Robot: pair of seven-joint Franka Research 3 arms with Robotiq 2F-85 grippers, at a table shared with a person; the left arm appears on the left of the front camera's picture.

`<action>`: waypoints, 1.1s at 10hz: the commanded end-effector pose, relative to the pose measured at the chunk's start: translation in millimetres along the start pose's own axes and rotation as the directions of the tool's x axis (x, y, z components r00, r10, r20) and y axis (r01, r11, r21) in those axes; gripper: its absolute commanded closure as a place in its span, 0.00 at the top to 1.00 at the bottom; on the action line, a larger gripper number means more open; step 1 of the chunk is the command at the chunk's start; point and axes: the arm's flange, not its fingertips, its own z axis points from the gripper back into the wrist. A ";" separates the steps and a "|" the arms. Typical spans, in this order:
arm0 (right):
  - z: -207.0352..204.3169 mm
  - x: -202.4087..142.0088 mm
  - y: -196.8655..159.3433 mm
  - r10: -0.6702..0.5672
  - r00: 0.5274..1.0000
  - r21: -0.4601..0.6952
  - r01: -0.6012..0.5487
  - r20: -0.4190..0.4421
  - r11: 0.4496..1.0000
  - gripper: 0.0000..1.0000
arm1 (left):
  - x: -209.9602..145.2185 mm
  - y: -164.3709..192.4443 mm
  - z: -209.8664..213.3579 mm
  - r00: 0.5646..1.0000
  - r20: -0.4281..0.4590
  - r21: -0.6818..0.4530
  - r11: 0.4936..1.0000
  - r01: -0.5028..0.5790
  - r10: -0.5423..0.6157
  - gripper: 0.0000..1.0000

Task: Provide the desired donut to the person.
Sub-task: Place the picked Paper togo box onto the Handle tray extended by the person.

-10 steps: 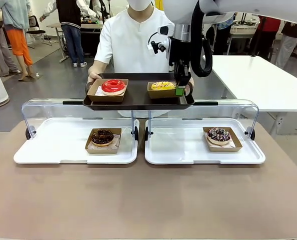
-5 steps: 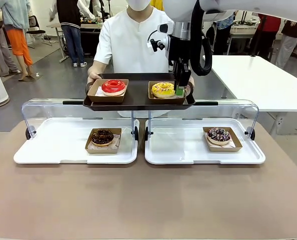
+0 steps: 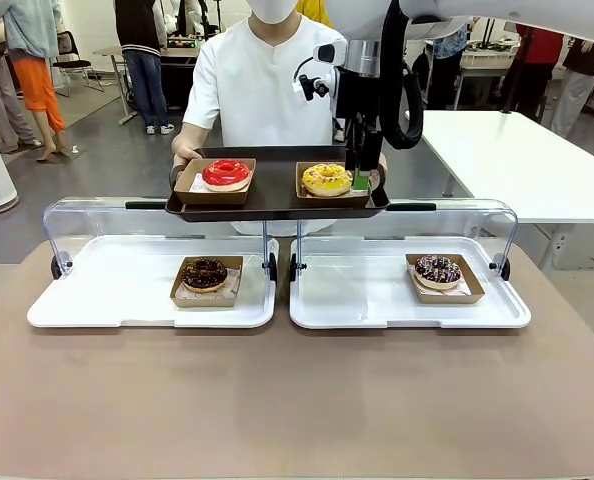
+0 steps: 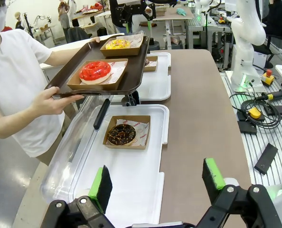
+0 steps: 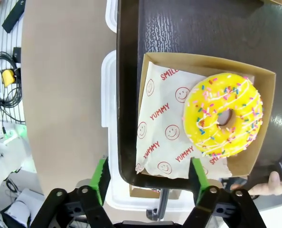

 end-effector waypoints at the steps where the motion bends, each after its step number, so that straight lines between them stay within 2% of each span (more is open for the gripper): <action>1: 3.4 0.0 -3.0 -0.017 1.000 0.010 0.017 -0.006 1.000 1.00 | 0.7 -0.6 0.9 1.000 0.008 0.007 1.000 0.005 -0.005 1.00; 6: 5.1 -6.1 -2.5 -0.041 0.999 0.019 0.041 -0.013 0.999 1.00 | 0.7 -0.6 0.9 1.000 0.008 0.007 1.000 0.005 -0.005 1.00; 8: 2.1 -7.5 1.3 -0.005 1.000 0.038 0.005 -0.012 0.999 1.00 | 0.7 -0.6 0.9 1.000 0.008 0.007 1.000 0.005 -0.005 1.00; 11: -0.2 -6.6 -0.2 -0.015 1.000 0.016 0.015 -0.008 1.000 1.00 | 0.7 -0.6 0.9 1.000 0.008 0.007 1.000 0.005 -0.005 1.00</action>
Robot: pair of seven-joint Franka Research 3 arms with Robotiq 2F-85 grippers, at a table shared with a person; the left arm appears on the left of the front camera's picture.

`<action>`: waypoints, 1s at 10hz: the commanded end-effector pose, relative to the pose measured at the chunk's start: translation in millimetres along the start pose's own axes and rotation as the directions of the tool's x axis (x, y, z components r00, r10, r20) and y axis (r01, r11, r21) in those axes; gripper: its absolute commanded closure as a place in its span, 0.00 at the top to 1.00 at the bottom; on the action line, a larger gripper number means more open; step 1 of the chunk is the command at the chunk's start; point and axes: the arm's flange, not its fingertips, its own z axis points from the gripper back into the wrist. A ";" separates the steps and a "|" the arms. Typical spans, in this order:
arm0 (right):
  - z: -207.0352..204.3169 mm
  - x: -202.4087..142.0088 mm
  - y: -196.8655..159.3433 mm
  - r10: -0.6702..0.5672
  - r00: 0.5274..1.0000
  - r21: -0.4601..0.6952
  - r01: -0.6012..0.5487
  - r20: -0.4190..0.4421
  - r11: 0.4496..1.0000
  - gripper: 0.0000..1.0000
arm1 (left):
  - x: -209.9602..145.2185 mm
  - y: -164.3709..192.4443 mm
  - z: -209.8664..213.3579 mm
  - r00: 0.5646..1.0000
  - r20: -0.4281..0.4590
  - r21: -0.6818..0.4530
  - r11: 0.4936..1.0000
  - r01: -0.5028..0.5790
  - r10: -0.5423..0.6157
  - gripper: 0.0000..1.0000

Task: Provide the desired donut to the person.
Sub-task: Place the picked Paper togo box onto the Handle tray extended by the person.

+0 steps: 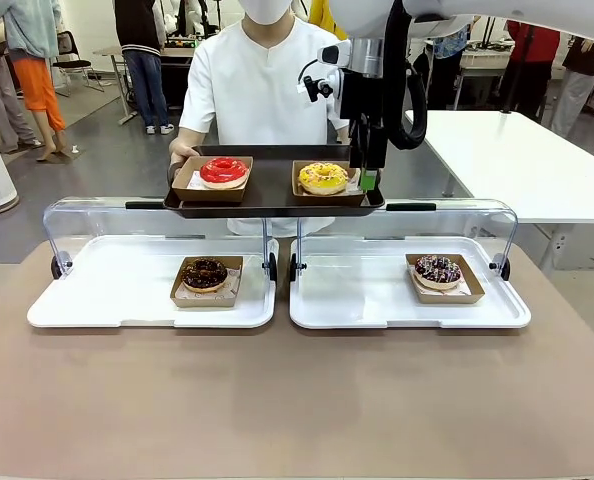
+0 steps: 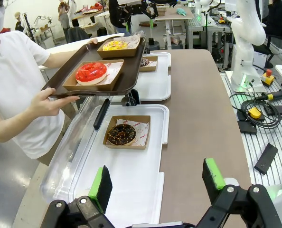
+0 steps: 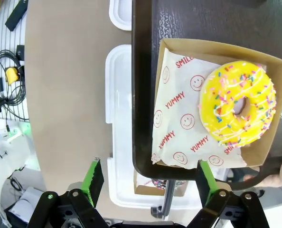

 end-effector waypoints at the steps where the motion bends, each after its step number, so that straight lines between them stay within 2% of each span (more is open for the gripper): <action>1: 0.5 -0.6 -1.0 -0.003 1.000 -0.006 0.003 0.002 1.000 1.00 | 0.7 -0.6 0.9 1.000 0.008 0.007 1.000 0.005 -0.005 1.00; 10: 0.5 -0.6 -1.0 -0.003 1.000 -0.006 0.003 0.002 1.000 1.00 | 0.7 -0.6 0.9 1.000 0.008 0.007 1.000 0.005 -0.005 1.00</action>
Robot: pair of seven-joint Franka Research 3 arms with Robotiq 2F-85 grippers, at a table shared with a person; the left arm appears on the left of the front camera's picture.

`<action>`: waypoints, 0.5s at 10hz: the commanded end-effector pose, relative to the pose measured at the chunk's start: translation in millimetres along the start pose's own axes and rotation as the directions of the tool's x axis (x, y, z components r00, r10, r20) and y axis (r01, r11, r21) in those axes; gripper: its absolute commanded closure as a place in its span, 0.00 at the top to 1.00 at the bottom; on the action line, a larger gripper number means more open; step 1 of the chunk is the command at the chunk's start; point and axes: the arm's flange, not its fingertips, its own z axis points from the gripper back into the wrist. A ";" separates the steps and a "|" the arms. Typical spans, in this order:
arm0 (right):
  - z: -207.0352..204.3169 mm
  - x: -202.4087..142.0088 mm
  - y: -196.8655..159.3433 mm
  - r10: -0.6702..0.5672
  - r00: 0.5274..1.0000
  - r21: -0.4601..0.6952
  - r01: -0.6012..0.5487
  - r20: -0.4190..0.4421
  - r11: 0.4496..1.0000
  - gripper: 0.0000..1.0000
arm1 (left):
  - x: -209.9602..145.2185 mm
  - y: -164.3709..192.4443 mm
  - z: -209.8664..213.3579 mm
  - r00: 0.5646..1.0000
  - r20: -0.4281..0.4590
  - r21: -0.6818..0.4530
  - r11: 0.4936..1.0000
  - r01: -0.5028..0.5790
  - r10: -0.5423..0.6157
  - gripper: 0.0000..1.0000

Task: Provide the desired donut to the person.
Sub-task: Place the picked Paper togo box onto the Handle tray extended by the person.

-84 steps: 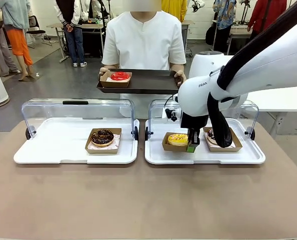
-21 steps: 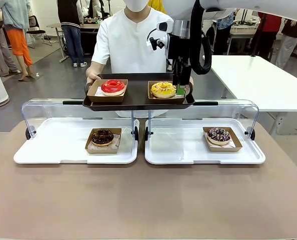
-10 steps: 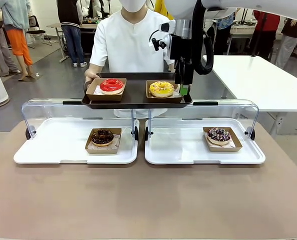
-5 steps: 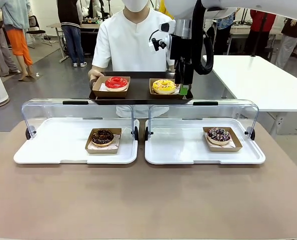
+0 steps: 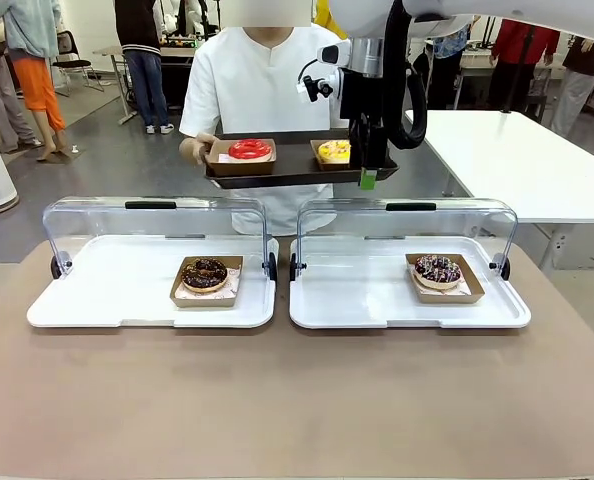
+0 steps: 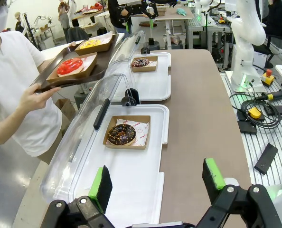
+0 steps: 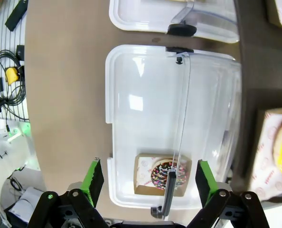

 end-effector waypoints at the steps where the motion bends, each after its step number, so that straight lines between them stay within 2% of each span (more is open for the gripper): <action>1: 0.5 -0.6 -1.0 -0.003 1.000 -0.006 0.003 0.002 1.000 1.00 | 0.7 -0.6 0.9 1.000 0.008 0.007 1.000 0.005 -0.005 1.00; 5: 0.0 0.0 0.0 0.000 1.000 0.000 0.000 0.000 1.000 1.00 | 0.7 -0.6 0.9 1.000 0.008 0.007 1.000 0.005 -0.005 1.00</action>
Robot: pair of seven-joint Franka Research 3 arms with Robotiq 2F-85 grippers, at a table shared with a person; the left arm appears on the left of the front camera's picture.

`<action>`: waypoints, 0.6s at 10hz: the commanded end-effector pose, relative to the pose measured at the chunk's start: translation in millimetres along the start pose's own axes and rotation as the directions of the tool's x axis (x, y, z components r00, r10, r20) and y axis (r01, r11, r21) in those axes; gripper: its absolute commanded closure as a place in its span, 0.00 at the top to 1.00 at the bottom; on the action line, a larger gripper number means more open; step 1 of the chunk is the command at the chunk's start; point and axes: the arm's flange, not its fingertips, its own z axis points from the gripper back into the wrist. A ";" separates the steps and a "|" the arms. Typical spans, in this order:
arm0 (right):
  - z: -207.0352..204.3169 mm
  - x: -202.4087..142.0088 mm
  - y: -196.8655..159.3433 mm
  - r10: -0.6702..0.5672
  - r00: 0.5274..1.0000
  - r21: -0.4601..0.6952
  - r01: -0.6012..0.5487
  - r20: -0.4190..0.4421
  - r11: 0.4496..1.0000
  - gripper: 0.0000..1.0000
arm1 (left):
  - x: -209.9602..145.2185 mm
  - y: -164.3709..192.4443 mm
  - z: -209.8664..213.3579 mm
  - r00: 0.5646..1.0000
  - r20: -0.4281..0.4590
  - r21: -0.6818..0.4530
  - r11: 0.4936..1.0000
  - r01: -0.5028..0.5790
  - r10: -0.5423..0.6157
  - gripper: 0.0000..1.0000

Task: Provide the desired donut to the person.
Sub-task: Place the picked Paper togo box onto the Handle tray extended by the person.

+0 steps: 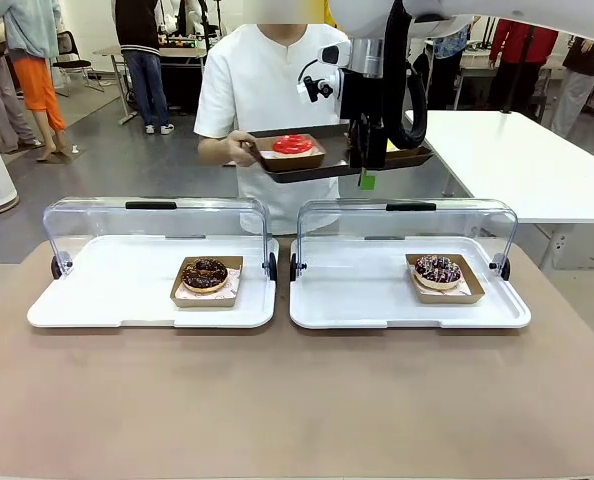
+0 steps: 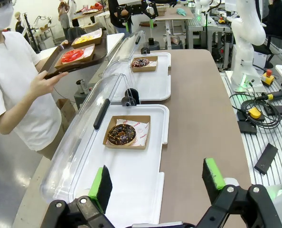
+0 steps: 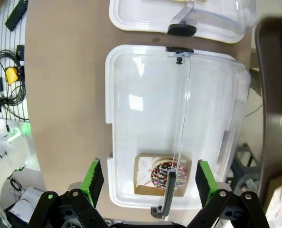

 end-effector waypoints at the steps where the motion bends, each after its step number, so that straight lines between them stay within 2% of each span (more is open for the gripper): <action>1: 4.5 -12.1 24.9 0.026 1.000 -0.036 -0.026 -0.004 0.999 1.00 | 0.7 -0.6 0.9 1.000 0.008 0.007 1.000 0.005 -0.005 1.00; 2: 13.1 -33.8 32.4 0.001 1.000 -0.062 0.000 0.026 0.998 1.00 | 0.7 -0.6 0.9 1.000 0.008 0.007 1.000 0.005 -0.005 1.00; 4: 35.1 -103.1 47.8 -0.060 0.991 -0.106 0.073 0.124 0.992 1.00 | 0.7 -0.6 0.9 1.000 0.008 0.007 1.000 0.005 -0.005 1.00; 6: 29.1 -174.0 71.0 -0.098 0.986 -0.100 0.112 0.134 0.989 1.00 | 0.7 -0.6 0.9 1.000 0.008 0.007 1.000 0.005 -0.005 1.00</action>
